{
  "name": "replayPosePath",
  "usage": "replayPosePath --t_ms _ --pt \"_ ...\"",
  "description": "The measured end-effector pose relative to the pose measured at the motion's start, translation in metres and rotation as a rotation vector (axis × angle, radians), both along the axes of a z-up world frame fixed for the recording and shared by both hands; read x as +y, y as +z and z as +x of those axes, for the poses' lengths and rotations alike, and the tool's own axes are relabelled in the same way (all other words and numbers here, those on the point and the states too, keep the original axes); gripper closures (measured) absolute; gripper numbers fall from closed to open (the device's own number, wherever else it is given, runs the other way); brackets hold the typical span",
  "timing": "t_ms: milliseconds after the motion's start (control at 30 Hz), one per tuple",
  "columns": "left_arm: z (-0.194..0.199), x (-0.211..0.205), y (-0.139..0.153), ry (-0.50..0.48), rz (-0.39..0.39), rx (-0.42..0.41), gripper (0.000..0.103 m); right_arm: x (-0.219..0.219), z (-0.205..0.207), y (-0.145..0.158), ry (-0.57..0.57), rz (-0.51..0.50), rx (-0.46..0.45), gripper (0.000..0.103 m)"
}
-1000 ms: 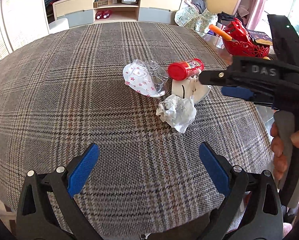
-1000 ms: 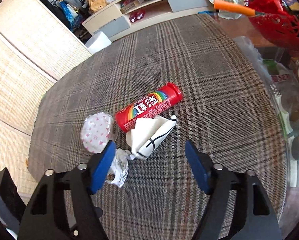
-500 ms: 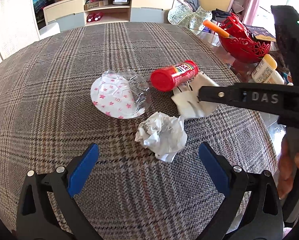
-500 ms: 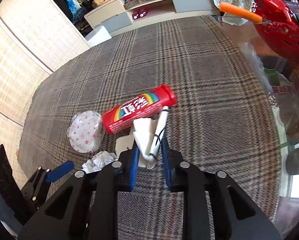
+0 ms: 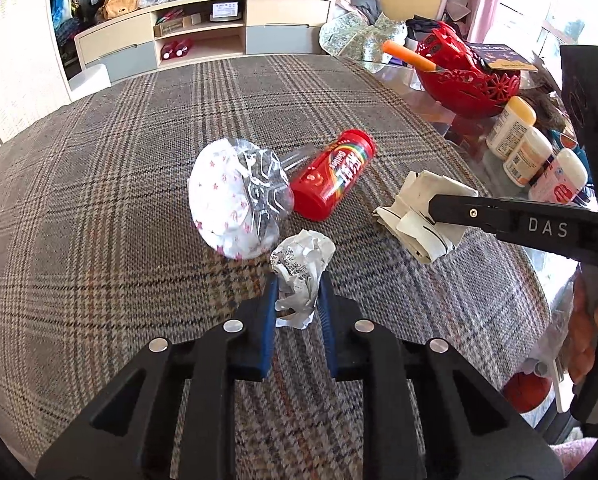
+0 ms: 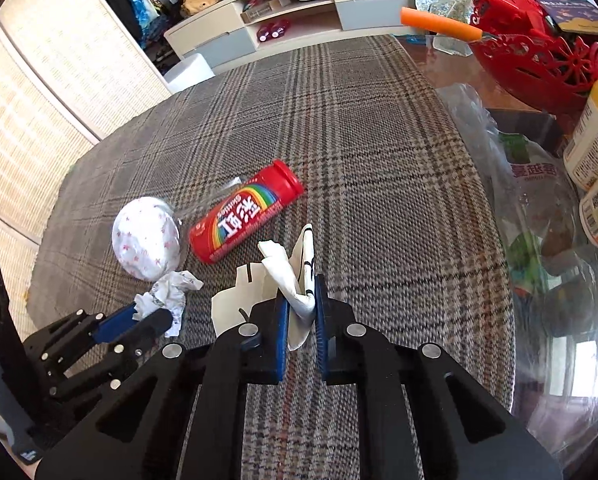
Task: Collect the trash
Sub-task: 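Carry both papers to the bin and open both tools to drop them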
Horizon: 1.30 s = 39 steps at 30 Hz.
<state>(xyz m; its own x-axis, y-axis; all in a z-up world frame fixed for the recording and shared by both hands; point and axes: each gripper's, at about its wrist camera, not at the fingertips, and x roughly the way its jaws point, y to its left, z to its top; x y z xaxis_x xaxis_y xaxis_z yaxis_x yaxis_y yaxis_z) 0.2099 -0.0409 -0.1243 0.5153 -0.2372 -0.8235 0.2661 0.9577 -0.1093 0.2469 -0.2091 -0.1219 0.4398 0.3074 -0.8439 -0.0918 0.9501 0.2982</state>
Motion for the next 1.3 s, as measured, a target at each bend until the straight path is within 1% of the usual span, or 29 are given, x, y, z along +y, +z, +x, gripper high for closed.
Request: replayPosePath --t_ms 133,300,633,800,933,1033,1133,1300 --pt "-0.024 0.003 0.009 -0.007 0.001 0.001 0.086 -0.002 -0.019 0.003 0.0 0.005 0.004 0.09" --pt "-0.06 0.009 0.02 -0.004 -0.007 0.004 0.086 -0.004 -0.055 0.016 0.001 0.004 -0.015 0.09" --pt "-0.148 0.021 0.045 0.031 -0.029 -0.017 0.086 -0.006 -0.147 0.051 0.004 -0.01 -0.076 0.09" --pt "-0.19 0.025 0.052 0.043 -0.051 -0.029 0.086 -0.008 -0.191 0.058 0.014 -0.031 -0.105 0.09" --pt "-0.218 0.027 0.041 0.032 -0.09 -0.014 0.086 -0.006 -0.219 0.05 0.026 -0.05 -0.105 0.09" --pt "-0.233 0.026 0.022 0.019 -0.101 0.015 0.086 -0.005 -0.235 0.036 0.039 -0.056 -0.091 0.09" --pt "-0.241 0.027 -0.001 0.015 -0.097 0.053 0.086 -0.002 -0.248 0.017 0.057 -0.068 -0.072 0.09" --pt "-0.247 0.028 -0.038 0.024 -0.105 0.116 0.086 0.006 -0.256 -0.022 0.082 -0.059 -0.019 0.09"
